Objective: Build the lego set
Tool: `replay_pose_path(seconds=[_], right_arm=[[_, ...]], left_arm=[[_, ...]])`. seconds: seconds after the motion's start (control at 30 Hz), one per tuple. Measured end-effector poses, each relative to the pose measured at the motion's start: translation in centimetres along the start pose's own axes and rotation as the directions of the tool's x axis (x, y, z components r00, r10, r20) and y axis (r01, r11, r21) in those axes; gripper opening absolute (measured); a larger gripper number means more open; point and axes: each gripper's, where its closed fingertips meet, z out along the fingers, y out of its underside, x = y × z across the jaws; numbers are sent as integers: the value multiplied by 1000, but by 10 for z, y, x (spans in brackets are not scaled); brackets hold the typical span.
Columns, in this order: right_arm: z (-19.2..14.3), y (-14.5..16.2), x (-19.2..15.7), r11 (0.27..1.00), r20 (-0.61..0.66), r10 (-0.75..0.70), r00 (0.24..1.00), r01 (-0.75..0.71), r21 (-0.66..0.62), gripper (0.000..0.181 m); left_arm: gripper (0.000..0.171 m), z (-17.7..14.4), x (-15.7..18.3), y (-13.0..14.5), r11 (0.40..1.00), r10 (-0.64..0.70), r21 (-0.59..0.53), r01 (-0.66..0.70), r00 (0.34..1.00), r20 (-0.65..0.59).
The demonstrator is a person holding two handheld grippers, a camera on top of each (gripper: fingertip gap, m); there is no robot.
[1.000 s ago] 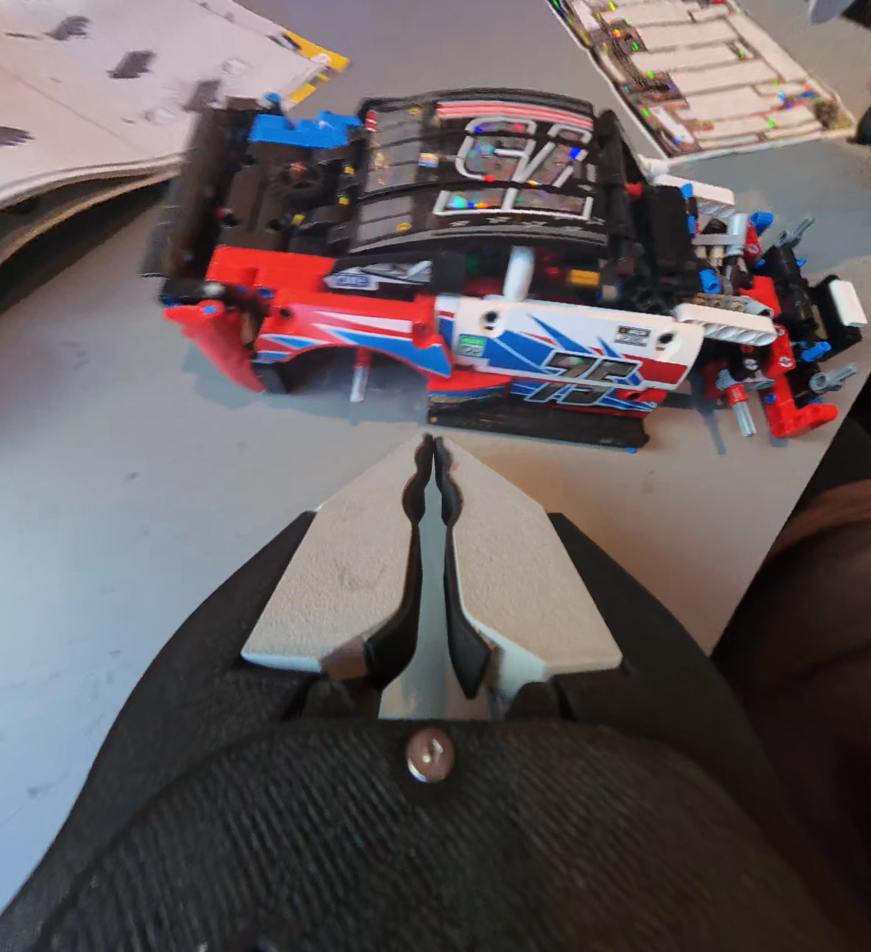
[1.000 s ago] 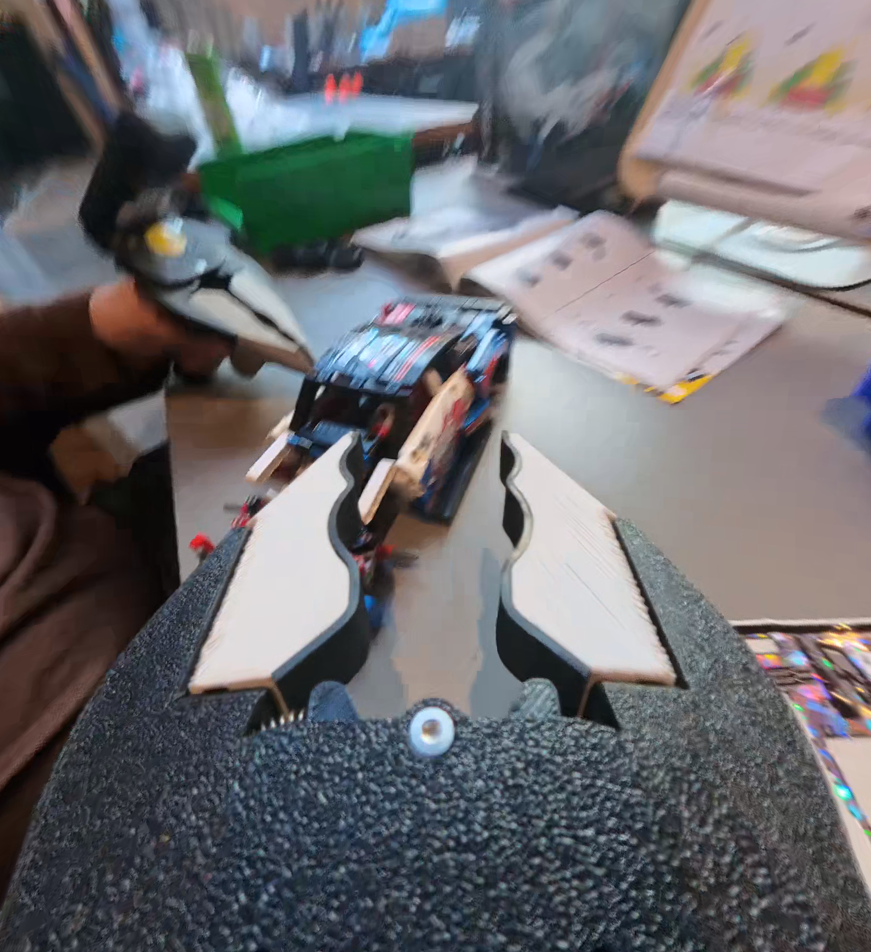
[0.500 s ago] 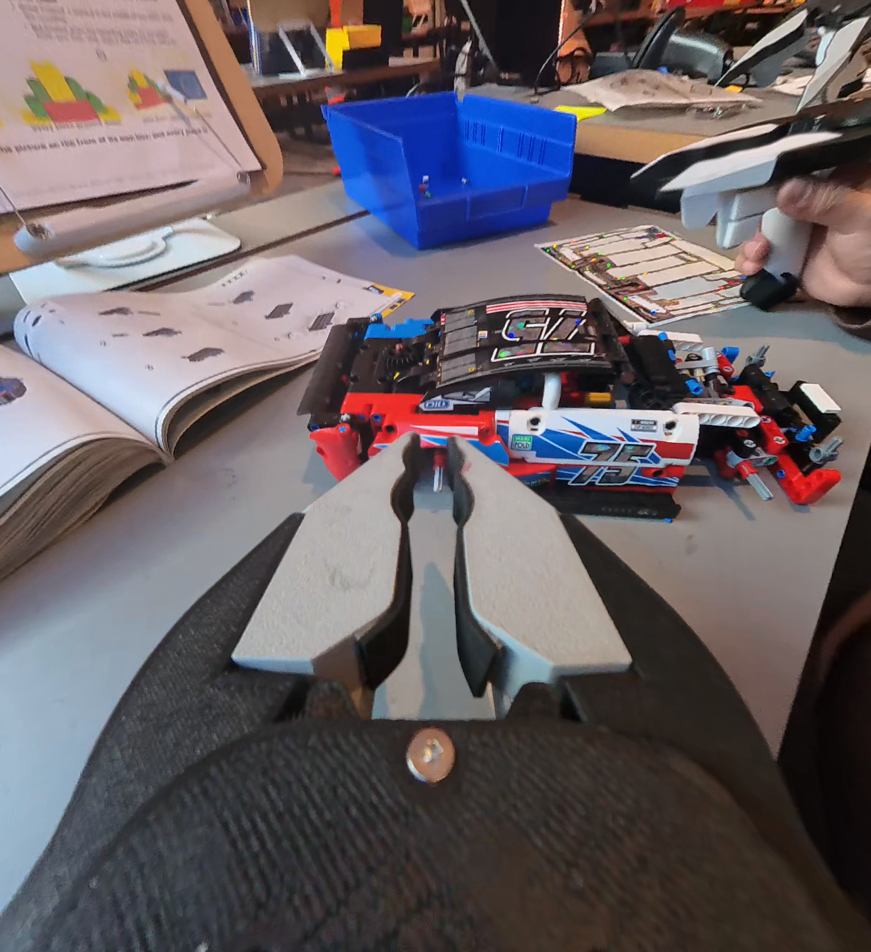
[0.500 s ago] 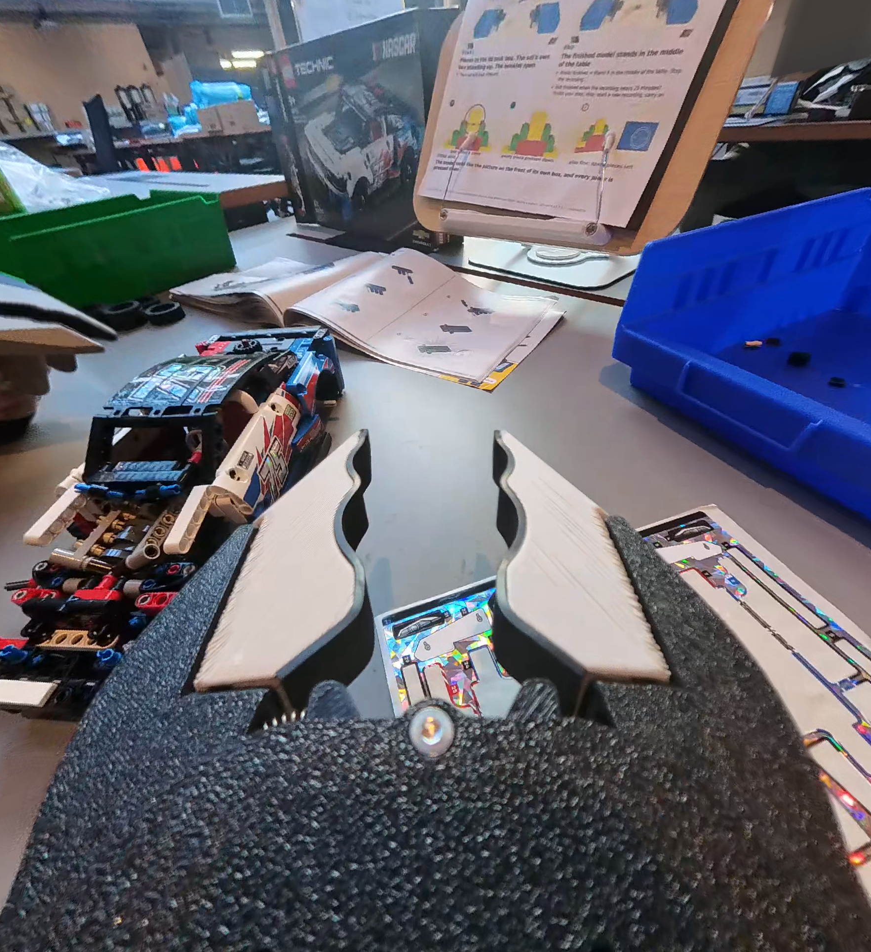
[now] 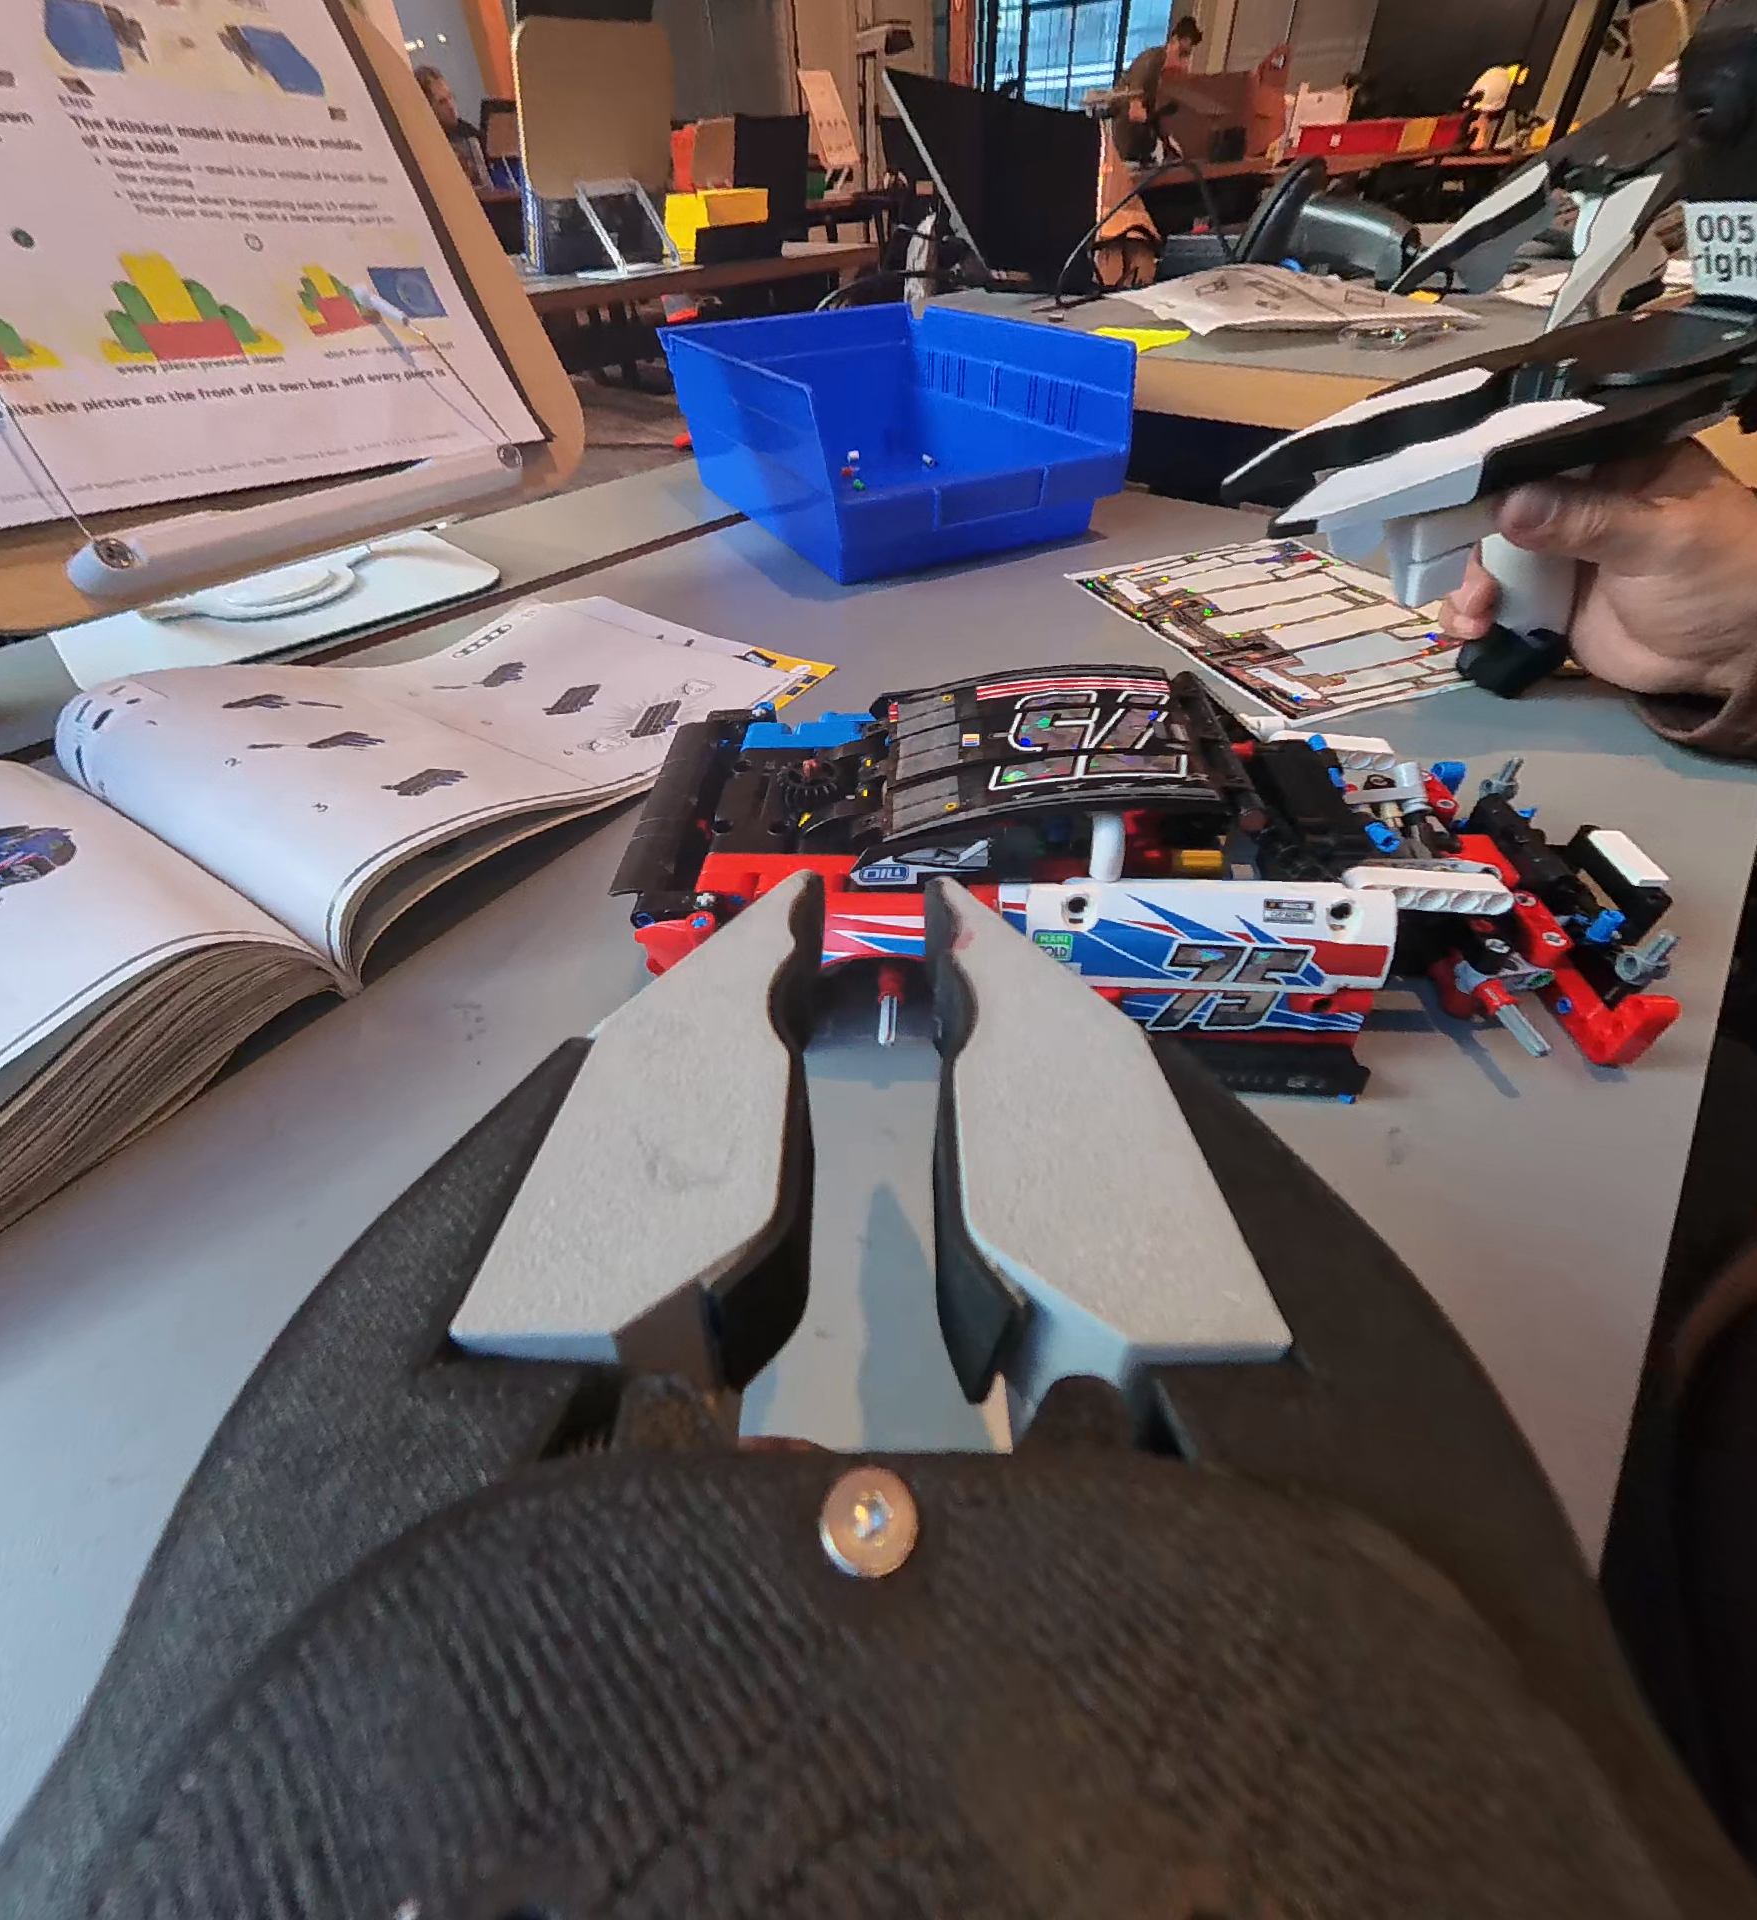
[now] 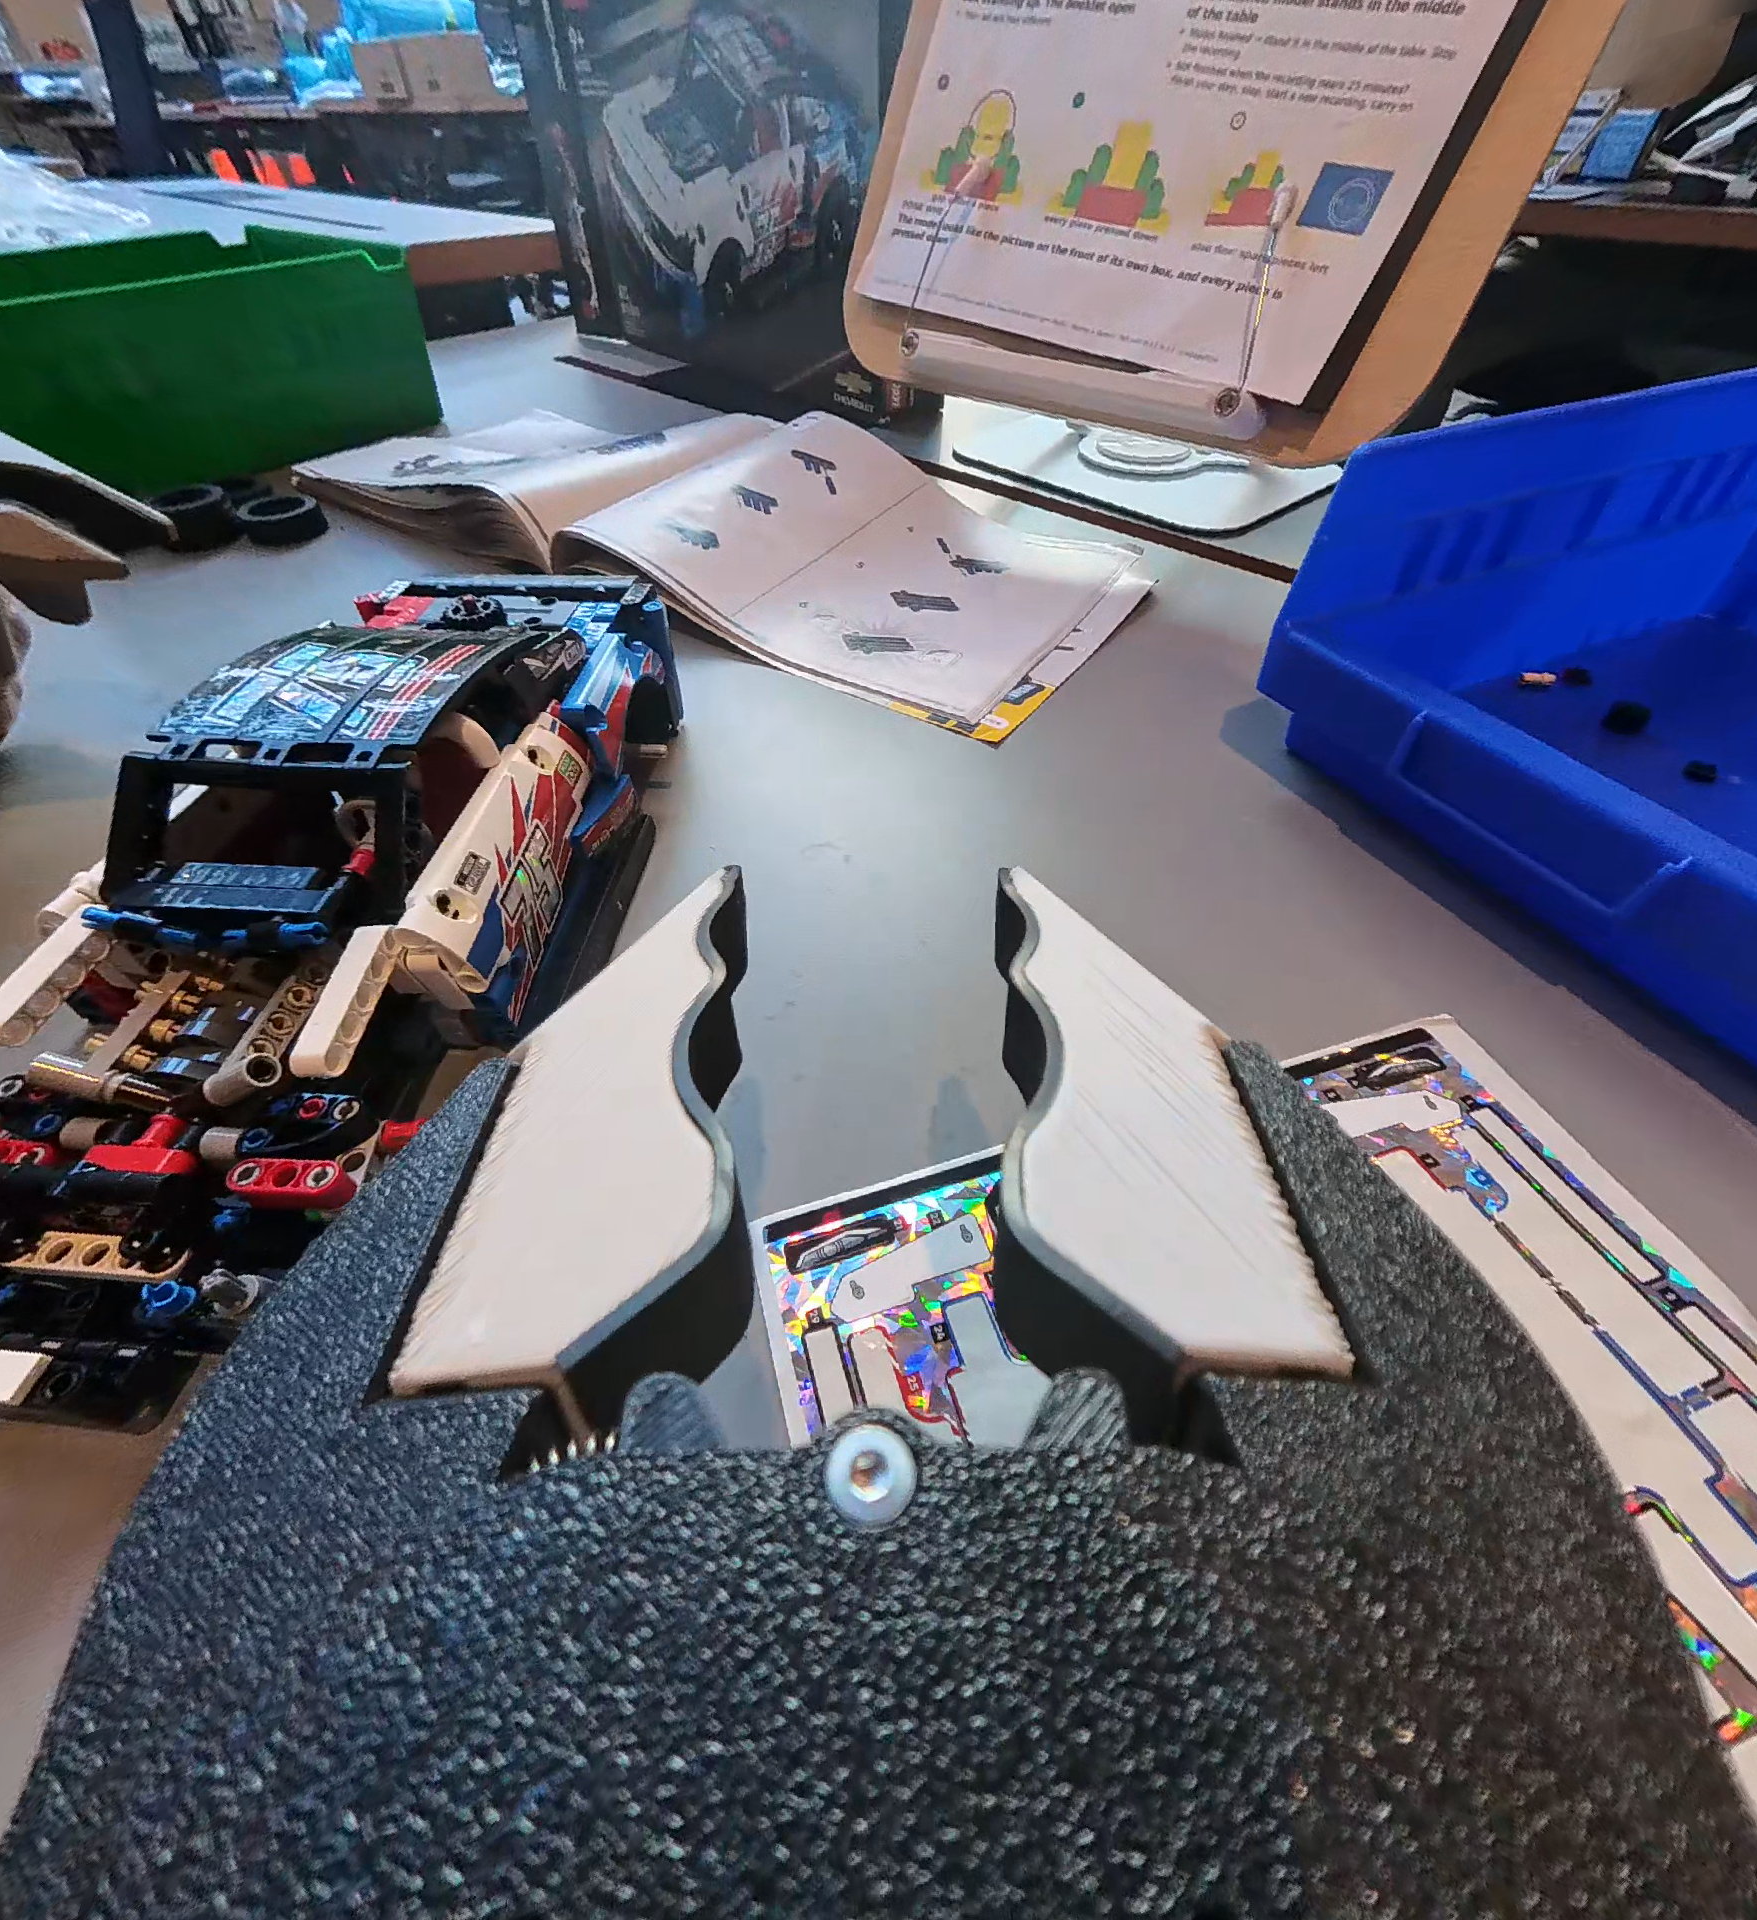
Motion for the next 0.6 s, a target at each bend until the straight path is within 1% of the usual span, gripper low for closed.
replay_pose_path(seconds=[0.07, 0.5, 0.6], right_arm=[[0, 0, 1, 1000, -6, 0, 1000, 0, -2, 48], [3, 3, 1, 999, -39, -35, 999, 34, -28, 44], [5, 5, 0, 998, -29, -38, 999, 37, -42, 44]], left_arm=[[19, 0, 0, 0, 1000, 2, -2, -2, 1000, 4], [19, -2, -1, -2, 1000, -4, 17, 4, 1000, 8], [19, -2, -2, -2, 1000, -8, 17, 8, 1000, 6]])
